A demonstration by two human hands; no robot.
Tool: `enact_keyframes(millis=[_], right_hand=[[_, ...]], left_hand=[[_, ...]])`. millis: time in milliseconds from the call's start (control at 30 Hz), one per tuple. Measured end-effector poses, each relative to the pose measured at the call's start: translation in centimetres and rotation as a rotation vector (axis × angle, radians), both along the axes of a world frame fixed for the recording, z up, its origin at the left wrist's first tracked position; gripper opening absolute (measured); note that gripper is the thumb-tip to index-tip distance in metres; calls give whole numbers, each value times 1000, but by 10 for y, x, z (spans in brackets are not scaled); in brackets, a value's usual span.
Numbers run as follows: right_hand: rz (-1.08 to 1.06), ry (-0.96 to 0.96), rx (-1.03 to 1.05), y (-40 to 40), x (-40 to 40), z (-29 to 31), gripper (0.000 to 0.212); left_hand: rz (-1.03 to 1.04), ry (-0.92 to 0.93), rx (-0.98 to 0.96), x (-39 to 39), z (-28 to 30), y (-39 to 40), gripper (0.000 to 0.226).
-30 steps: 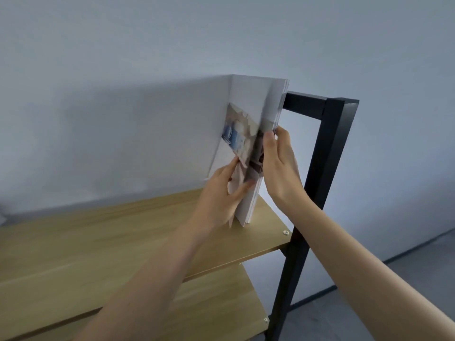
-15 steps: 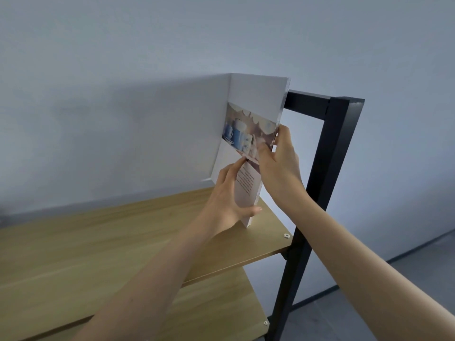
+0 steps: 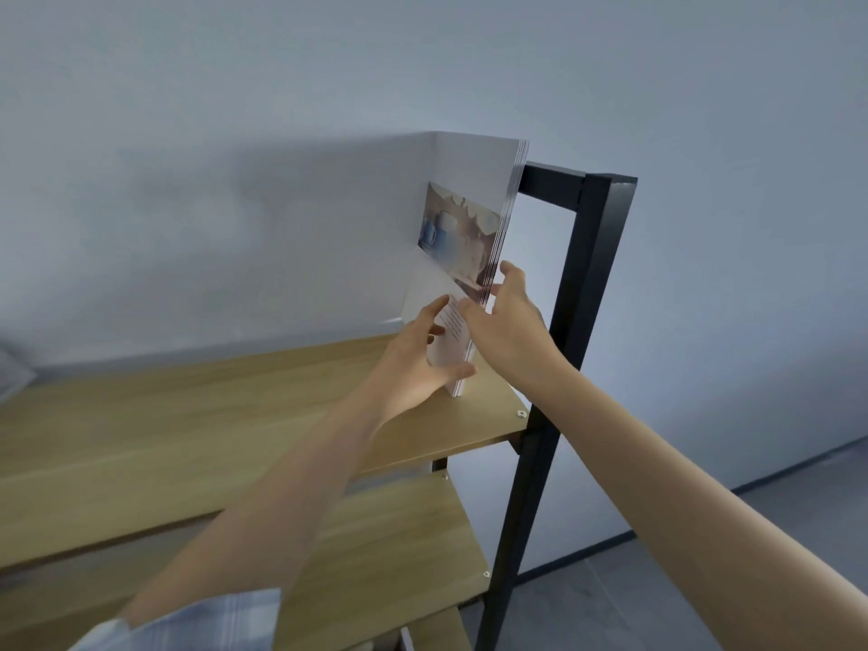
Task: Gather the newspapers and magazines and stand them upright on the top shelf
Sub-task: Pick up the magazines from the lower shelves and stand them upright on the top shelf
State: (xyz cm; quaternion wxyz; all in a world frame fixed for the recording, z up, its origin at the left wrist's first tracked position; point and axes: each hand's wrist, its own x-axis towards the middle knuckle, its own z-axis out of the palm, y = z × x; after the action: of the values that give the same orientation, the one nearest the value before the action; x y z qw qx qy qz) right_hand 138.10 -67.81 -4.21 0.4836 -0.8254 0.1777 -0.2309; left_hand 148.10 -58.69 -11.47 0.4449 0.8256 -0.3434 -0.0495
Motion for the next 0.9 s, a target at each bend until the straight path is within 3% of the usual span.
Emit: enact_keyframes(millis=[100, 333, 533, 800, 900], right_hand=[[51, 57, -4, 3, -21, 1, 66], [200, 174, -70, 28, -84, -27, 61], [326, 295, -112, 59, -143, -78, 56], [474, 489, -40, 102, -184, -179, 51], [545, 600, -56, 116, -186, -225, 49]], left_hand=[[7, 7, 3, -21, 3, 14, 80], [148, 106, -280, -90, -17, 72, 33], [283, 257, -335, -166, -55, 132, 26], [449, 506, -260, -243, -157, 202, 20], [572, 670, -327, -255, -195, 226, 19]])
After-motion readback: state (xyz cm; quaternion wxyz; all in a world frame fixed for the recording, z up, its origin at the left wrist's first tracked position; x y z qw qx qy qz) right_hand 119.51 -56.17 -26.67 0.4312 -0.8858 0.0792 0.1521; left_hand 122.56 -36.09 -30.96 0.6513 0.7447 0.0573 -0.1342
